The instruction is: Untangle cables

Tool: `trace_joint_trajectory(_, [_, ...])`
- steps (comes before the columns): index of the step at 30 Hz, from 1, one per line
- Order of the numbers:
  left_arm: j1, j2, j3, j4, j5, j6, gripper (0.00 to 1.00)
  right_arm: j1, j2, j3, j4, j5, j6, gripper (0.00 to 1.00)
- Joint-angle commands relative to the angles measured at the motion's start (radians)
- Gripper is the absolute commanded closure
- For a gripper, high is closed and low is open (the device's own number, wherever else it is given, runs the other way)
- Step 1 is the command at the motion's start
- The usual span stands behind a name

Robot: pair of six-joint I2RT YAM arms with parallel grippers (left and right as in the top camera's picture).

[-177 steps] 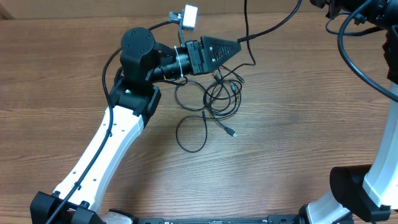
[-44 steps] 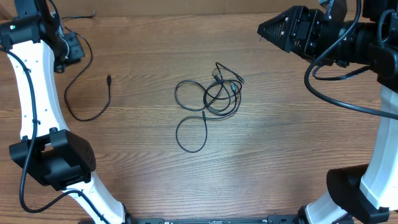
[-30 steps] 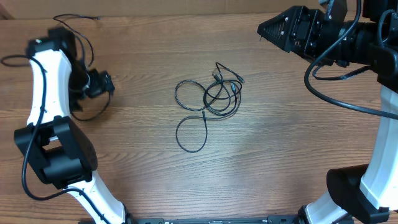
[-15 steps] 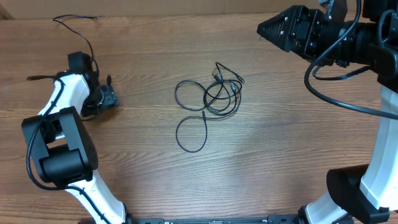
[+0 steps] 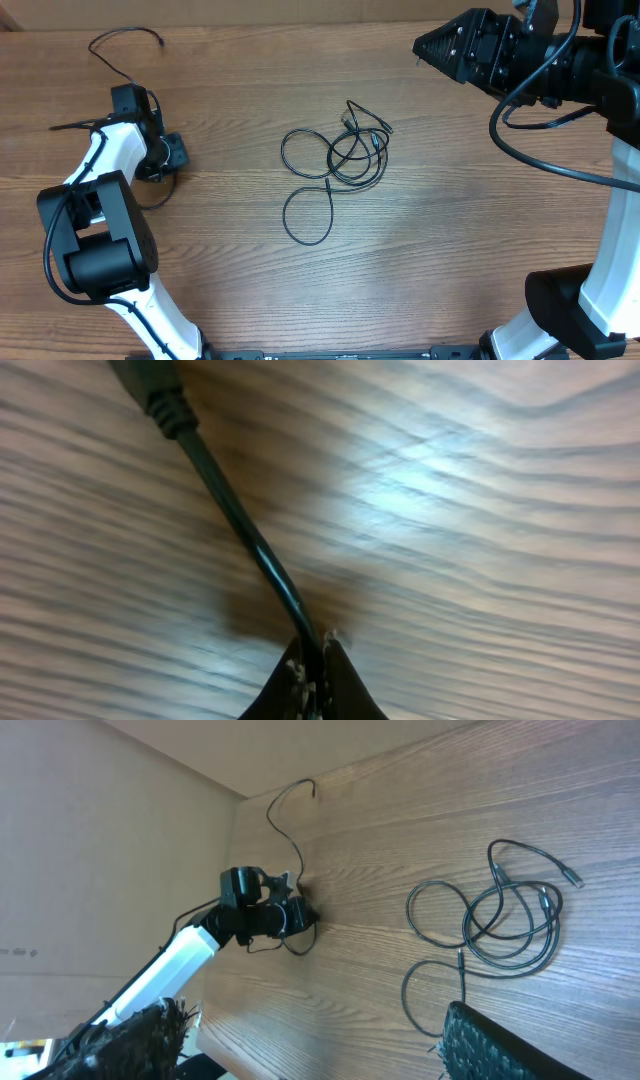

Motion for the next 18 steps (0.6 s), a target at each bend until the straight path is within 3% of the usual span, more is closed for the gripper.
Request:
trace_joint_trajectory(1, [0.018, 0.002, 0.111, -0.006, 0.222, -0.21, 0.96, 0.005, -0.01, 0.013, 0.002, 0.006, -0.008, 0.19])
trace_joint_trajectory(6, [0.061, 0.001, 0.28, 0.045, 0.582, -0.499, 0.96, 0.005, -0.01, 0.013, 0.002, 0.006, -0.008, 0.19])
trace_joint_trajectory(9, [0.073, 0.001, 0.362, 0.163, 0.668, -0.602, 0.96, 0.005, -0.01, 0.013, 0.002, 0.006, -0.008, 0.19])
trace_joint_trajectory(15, [0.073, 0.001, 0.416, 0.385, 0.526, -0.804, 0.96, 0.005, -0.01, 0.013, 0.002, 0.006, -0.008, 0.2])
trace_joint_trajectory(18, [0.068, 0.003, 0.416, 0.417, 0.345, -0.822, 0.96, 0.009, -0.01, 0.013, 0.002, -0.004, -0.007, 0.2])
